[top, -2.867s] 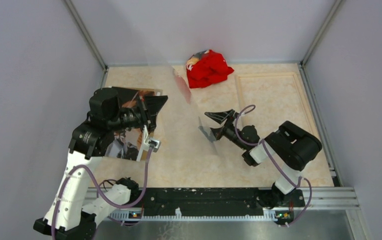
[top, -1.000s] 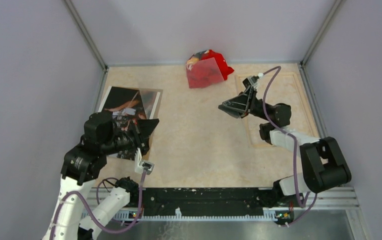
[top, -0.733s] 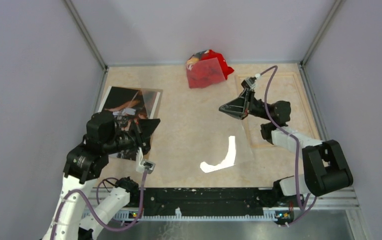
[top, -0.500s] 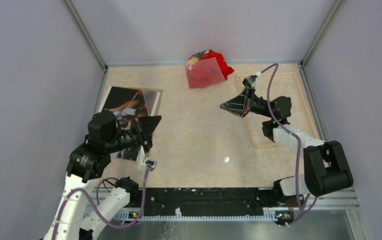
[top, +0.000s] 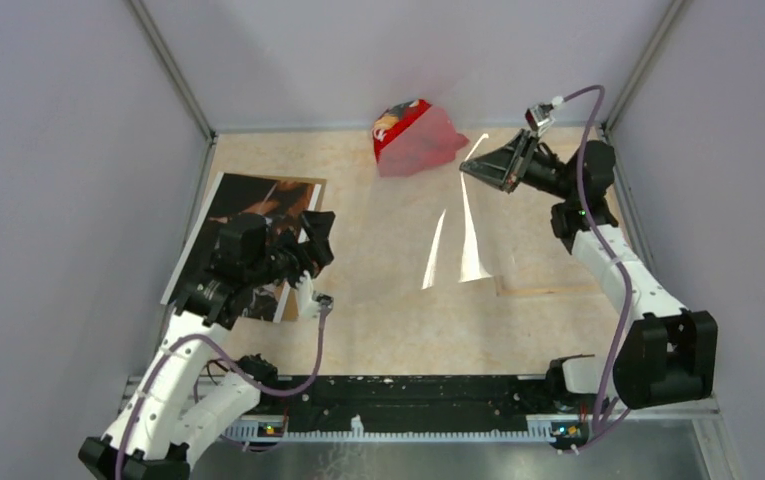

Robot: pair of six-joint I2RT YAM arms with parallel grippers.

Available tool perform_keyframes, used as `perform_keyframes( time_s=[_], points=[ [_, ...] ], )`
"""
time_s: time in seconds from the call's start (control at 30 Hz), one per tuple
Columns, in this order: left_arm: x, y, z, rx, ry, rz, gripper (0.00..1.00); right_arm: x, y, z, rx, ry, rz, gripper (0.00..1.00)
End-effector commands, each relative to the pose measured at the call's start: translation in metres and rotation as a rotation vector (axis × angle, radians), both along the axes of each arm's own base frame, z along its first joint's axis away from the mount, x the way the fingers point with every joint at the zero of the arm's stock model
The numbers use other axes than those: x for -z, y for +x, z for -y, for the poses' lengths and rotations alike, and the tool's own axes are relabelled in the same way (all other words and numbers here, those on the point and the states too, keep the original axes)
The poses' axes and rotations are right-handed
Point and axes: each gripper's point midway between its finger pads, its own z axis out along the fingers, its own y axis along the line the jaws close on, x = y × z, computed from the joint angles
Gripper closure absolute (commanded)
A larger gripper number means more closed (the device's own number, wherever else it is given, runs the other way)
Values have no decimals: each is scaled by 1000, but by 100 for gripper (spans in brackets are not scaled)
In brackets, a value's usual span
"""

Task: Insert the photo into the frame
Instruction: Pick up the photo frame item at the center of the board, then move the photo frame to the center of the board.

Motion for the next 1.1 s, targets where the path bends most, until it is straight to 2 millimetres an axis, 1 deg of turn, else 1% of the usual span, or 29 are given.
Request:
perform_keyframes(
  time_s=[0.0, 0.03, 0.07, 0.1, 0.13, 0.2, 0.23, 0.27, 0.3, 0.33, 0.37, 0.4, 0.43, 0.47, 0.53, 0.63, 0.7, 0.77, 0.87, 0.9, 0.93, 1.0, 1.07],
  points=[
    [28, 31, -11, -172, -20, -127, 1, -24, 20, 21, 203, -220, 173, 100],
    [38, 36, -11, -222, -59, -215, 1, -28, 23, 26, 246, -262, 192, 100],
    [43, 40, -7, -265, -116, -303, 1, -31, 26, 32, 290, -311, 200, 100],
    [47, 45, 0, -310, -187, -404, 1, -37, 28, 39, 340, -350, 217, 100],
    [48, 52, 10, -351, -258, -499, 1, -49, 28, 45, 385, -372, 243, 100],
    [53, 75, 34, -484, -404, -720, 1, -67, 27, 62, 475, -392, 267, 100],
    [51, 87, 47, -545, -469, -815, 1, -78, 26, 71, 526, -406, 287, 100],
    [51, 95, 62, -616, -546, -948, 1, -88, 25, 83, 597, -430, 303, 100],
    [55, 100, 79, -623, -557, -1057, 1, -98, 23, 95, 670, -458, 322, 100],
    [55, 100, 95, -617, -562, -1163, 1, -107, 19, 106, 737, -484, 343, 100],
    [60, 103, 110, -648, -577, -1256, 1, -117, 15, 117, 806, -502, 358, 100],
    [62, 110, 125, -672, -604, -1312, 1, -123, 9, 126, 860, -517, 373, 100],
    [60, 117, 141, -676, -637, -1358, 1, -128, 3, 135, 910, -527, 381, 100],
    [64, 121, 156, -669, -649, -1405, 1, -131, -2, 143, 957, -544, 378, 100],
    [73, 130, 182, -657, -676, -1459, 1, -130, -13, 159, 1035, -581, 368, 100],
    [87, 143, 219, -646, -728, -1520, 1, -121, -27, 176, 1116, -624, 353, 100],
    [96, 154, 243, -657, -752, -1550, 1, -119, -39, 186, 1163, -644, 358, 100],
    [110, 162, 265, -682, -759, -1584, 1, -118, -49, 187, 1167, -651, 378, 100],
    [131, 160, 300, -647, -737, -1578, 1, -114, -63, 186, 1155, -654, 384, 100],
    [136, 153, 313, -605, -727, -1558, 1, -111, -66, 186, 1150, -661, 381, 100],
    [143, 148, 322, -576, -710, -1533, 1, -109, -69, 187, 1151, -669, 376, 100],
    [157, 140, 336, -543, -660, -1467, 1, -103, -75, 190, 1156, -683, 360, 100],
    [173, 138, 343, -536, -618, -1396, 1, -103, -81, 191, 1165, -678, 359, 100]
  ],
)
